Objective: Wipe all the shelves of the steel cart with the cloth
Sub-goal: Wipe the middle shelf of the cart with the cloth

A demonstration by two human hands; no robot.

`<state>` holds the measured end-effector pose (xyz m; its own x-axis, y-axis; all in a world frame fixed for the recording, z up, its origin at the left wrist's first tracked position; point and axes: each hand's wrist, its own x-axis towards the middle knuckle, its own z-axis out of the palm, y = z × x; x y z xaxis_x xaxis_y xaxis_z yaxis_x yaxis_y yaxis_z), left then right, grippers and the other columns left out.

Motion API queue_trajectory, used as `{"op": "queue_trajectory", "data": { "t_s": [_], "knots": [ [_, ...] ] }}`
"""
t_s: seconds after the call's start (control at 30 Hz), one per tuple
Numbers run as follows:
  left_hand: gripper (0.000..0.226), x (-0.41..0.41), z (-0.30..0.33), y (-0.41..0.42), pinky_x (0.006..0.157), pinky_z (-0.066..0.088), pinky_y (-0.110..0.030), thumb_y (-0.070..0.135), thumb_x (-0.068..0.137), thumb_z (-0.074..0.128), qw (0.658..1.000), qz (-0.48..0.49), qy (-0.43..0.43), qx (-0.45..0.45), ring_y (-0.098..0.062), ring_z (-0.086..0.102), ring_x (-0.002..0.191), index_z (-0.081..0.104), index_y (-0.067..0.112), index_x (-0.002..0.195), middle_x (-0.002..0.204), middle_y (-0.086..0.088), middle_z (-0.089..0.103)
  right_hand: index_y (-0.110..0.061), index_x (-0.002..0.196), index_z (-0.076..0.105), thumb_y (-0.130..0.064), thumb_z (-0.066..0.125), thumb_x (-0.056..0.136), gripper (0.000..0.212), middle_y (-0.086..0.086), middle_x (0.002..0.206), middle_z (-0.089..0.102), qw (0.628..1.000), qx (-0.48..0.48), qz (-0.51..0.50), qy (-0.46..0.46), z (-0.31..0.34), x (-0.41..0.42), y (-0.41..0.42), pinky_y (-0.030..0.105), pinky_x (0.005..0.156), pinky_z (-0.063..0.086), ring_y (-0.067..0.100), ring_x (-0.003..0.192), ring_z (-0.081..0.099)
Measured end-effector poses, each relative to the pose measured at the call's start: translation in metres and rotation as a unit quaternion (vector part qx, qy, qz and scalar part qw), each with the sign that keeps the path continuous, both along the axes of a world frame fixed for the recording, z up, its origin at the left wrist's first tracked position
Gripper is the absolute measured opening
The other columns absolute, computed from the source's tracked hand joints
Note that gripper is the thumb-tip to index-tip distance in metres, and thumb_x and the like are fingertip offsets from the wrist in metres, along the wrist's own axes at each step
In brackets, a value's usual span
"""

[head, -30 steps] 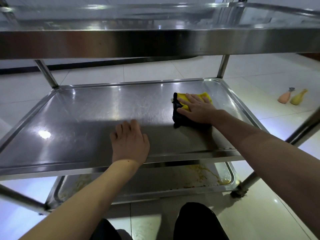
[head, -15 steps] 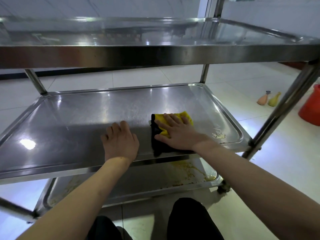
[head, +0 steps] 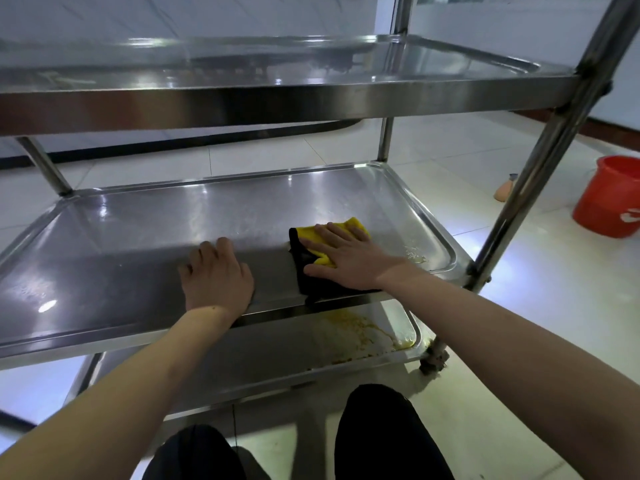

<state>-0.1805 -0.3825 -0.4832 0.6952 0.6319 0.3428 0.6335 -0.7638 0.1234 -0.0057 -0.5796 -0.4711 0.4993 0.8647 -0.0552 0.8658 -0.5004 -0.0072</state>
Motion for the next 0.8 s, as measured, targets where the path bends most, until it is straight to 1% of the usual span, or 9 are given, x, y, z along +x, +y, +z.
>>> {"op": "queue_trajectory", "data": {
  "t_s": [0.2, 0.3, 0.43, 0.53, 0.6, 0.63, 0.7, 0.8],
  "knots": [
    [0.020, 0.000, 0.002, -0.003, 0.073, 0.031, -0.043, 0.021, 0.086, 0.050, 0.998, -0.026, -0.001, 0.051, -0.037, 0.047, 0.093, 0.044, 0.008, 0.100, 0.098, -0.017, 0.049, -0.051, 0.163, 0.000, -0.083, 0.012, 0.095, 0.076, -0.009, 0.175, -0.003, 1.000, -0.010, 0.008, -0.004, 0.001, 0.030, -0.036, 0.048, 0.129, -0.006, 0.012, 0.160, -0.009],
    [0.019, 0.001, 0.005, -0.005, 0.072, 0.030, -0.041, 0.020, 0.085, 0.051, 0.997, -0.036, 0.008, 0.070, -0.036, 0.047, 0.092, 0.044, 0.008, 0.099, 0.096, -0.016, 0.049, -0.051, 0.163, 0.001, -0.081, 0.017, 0.097, 0.074, -0.009, 0.175, -0.002, 1.000, -0.010, 0.015, -0.005, 0.003, 0.040, -0.049, 0.044, 0.129, -0.007, 0.011, 0.160, -0.008],
    [0.021, 0.000, 0.007, -0.007, 0.072, 0.030, -0.042, 0.021, 0.085, 0.052, 0.997, -0.037, 0.020, 0.070, -0.037, 0.047, 0.093, 0.045, 0.007, 0.100, 0.097, -0.018, 0.050, -0.049, 0.164, 0.004, -0.077, 0.021, 0.099, 0.072, -0.008, 0.175, 0.000, 1.000, -0.006, 0.014, -0.004, 0.005, 0.041, -0.058, 0.042, 0.129, -0.009, 0.012, 0.160, -0.008],
    [0.023, 0.004, 0.009, -0.006, 0.073, 0.035, -0.043, 0.023, 0.087, 0.052, 0.991, -0.057, 0.048, 0.107, -0.037, 0.047, 0.094, 0.047, 0.008, 0.104, 0.099, -0.018, 0.051, -0.047, 0.164, 0.005, -0.076, 0.023, 0.101, 0.072, -0.007, 0.175, 0.000, 1.000, -0.009, 0.010, -0.004, 0.006, 0.039, -0.057, 0.043, 0.129, -0.009, 0.014, 0.160, -0.009],
    [0.025, 0.009, 0.013, -0.009, 0.078, 0.040, -0.045, 0.026, 0.090, 0.051, 0.985, -0.088, 0.072, 0.133, -0.035, 0.047, 0.097, 0.048, 0.010, 0.110, 0.104, -0.016, 0.051, -0.045, 0.165, 0.006, -0.075, 0.024, 0.101, 0.073, -0.005, 0.175, 0.001, 1.000, -0.010, 0.004, -0.005, 0.007, 0.039, -0.057, 0.045, 0.129, -0.009, 0.015, 0.161, -0.008],
    [0.026, 0.012, 0.015, -0.013, 0.080, 0.041, -0.045, 0.027, 0.092, 0.050, 0.985, -0.097, 0.073, 0.125, -0.033, 0.047, 0.100, 0.047, 0.012, 0.112, 0.107, -0.015, 0.051, -0.044, 0.165, 0.008, -0.075, 0.025, 0.101, 0.073, -0.004, 0.175, 0.002, 1.000, -0.009, 0.003, -0.001, 0.007, 0.039, -0.057, 0.045, 0.129, -0.008, 0.016, 0.161, -0.007],
    [0.025, 0.017, 0.017, -0.028, 0.083, 0.041, -0.044, 0.029, 0.093, 0.048, 0.991, -0.093, 0.053, 0.081, -0.032, 0.047, 0.103, 0.046, 0.014, 0.113, 0.111, -0.014, 0.052, -0.042, 0.165, 0.014, -0.074, 0.027, 0.101, 0.073, -0.004, 0.175, 0.006, 1.000, 0.004, -0.003, 0.008, 0.005, 0.036, -0.056, 0.047, 0.129, -0.008, 0.016, 0.161, -0.005],
    [0.026, 0.031, 0.019, -0.058, 0.086, 0.042, -0.045, 0.029, 0.093, 0.045, 0.995, -0.089, 0.038, 0.040, -0.033, 0.048, 0.107, 0.047, 0.013, 0.114, 0.114, -0.014, 0.053, -0.041, 0.163, 0.025, -0.074, 0.026, 0.102, 0.069, -0.006, 0.174, 0.012, 0.998, 0.027, -0.036, 0.032, 0.002, 0.029, -0.052, 0.047, 0.129, -0.008, 0.013, 0.161, -0.002]
  ]
}}
